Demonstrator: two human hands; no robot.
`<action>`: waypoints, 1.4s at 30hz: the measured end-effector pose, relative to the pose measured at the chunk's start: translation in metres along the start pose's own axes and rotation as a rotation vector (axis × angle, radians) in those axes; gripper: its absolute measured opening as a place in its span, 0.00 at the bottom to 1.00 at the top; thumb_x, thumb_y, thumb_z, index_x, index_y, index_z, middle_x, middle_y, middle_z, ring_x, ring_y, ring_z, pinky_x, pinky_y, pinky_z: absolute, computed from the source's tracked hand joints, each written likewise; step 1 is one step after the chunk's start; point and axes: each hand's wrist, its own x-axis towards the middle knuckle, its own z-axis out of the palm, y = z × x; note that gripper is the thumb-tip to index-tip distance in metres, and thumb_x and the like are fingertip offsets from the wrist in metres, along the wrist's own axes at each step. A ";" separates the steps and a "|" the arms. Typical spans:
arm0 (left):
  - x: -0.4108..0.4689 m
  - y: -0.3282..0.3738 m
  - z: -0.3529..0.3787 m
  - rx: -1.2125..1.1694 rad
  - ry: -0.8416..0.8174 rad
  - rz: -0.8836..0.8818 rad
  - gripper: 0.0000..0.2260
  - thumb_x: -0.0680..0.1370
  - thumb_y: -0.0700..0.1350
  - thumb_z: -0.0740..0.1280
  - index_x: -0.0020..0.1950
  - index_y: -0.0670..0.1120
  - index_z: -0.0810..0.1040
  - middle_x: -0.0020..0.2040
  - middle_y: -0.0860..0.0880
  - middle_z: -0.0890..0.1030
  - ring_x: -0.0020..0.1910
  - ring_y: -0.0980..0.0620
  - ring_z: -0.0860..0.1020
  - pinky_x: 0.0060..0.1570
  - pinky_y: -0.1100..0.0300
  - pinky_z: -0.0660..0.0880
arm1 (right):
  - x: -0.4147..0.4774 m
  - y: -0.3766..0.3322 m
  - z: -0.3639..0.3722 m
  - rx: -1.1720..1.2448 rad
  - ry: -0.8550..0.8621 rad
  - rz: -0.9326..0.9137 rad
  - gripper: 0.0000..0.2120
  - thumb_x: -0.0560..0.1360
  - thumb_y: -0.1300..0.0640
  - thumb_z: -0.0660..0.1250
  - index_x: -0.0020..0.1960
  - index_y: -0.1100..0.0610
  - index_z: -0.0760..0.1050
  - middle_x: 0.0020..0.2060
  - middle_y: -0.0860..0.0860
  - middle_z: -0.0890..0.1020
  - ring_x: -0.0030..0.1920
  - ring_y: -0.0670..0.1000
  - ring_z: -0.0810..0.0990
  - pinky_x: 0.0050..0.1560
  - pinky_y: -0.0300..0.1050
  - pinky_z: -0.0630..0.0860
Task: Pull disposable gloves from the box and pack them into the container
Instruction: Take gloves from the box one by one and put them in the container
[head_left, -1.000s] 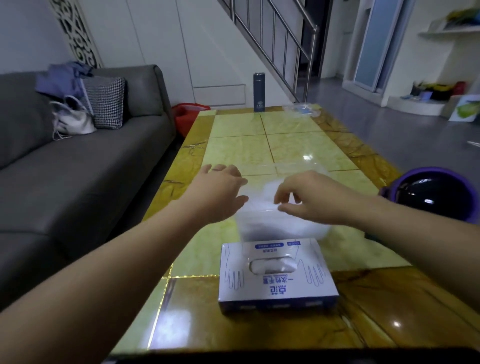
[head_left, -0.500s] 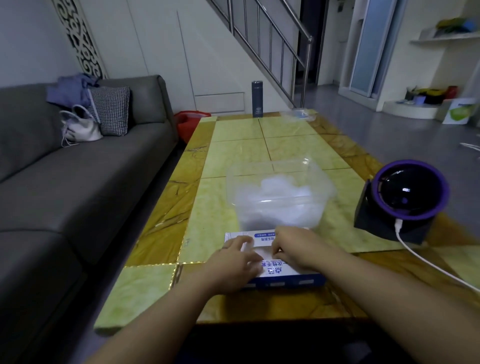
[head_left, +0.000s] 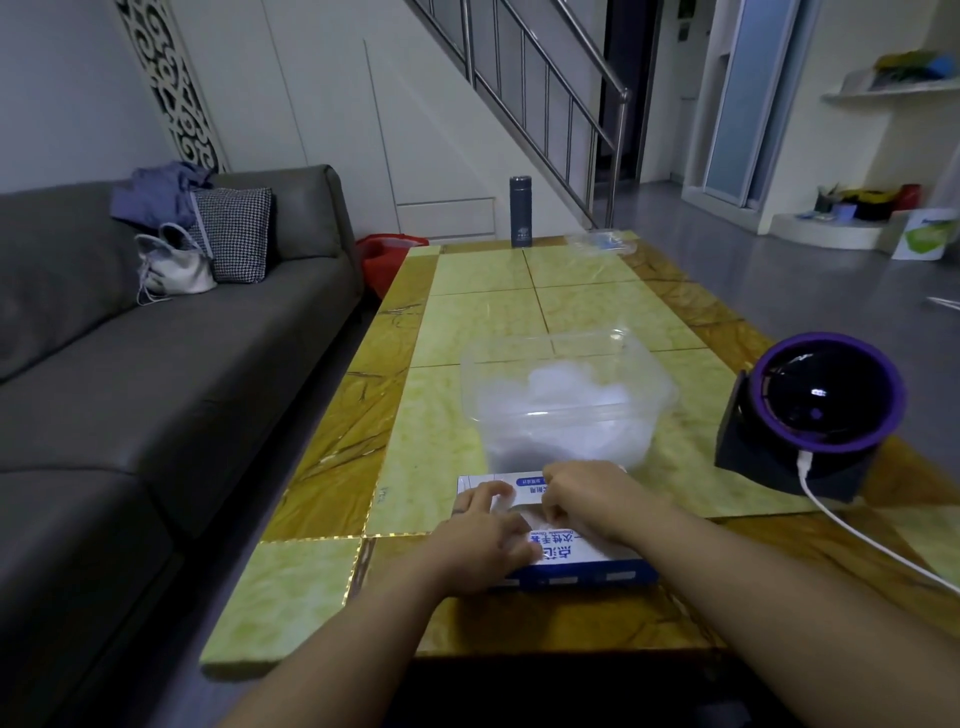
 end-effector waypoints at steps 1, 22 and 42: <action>0.000 0.000 0.001 -0.019 0.012 -0.003 0.18 0.79 0.57 0.60 0.67 0.51 0.70 0.76 0.50 0.52 0.75 0.46 0.47 0.71 0.48 0.56 | -0.001 0.002 0.000 0.009 0.002 -0.012 0.06 0.74 0.58 0.64 0.48 0.56 0.78 0.43 0.49 0.74 0.43 0.53 0.72 0.36 0.44 0.61; -0.004 0.001 0.002 -0.056 0.038 -0.014 0.36 0.79 0.59 0.59 0.78 0.48 0.43 0.78 0.51 0.48 0.77 0.48 0.46 0.74 0.49 0.53 | -0.003 0.005 -0.007 -0.073 0.002 -0.150 0.06 0.75 0.57 0.64 0.48 0.57 0.78 0.41 0.48 0.71 0.43 0.52 0.71 0.35 0.43 0.59; -0.004 0.001 0.002 -0.097 0.033 -0.013 0.39 0.78 0.59 0.61 0.78 0.47 0.39 0.78 0.50 0.47 0.77 0.48 0.44 0.74 0.49 0.52 | -0.007 -0.008 -0.018 -0.024 0.015 -0.153 0.07 0.75 0.57 0.65 0.48 0.52 0.82 0.51 0.48 0.77 0.53 0.52 0.74 0.45 0.46 0.73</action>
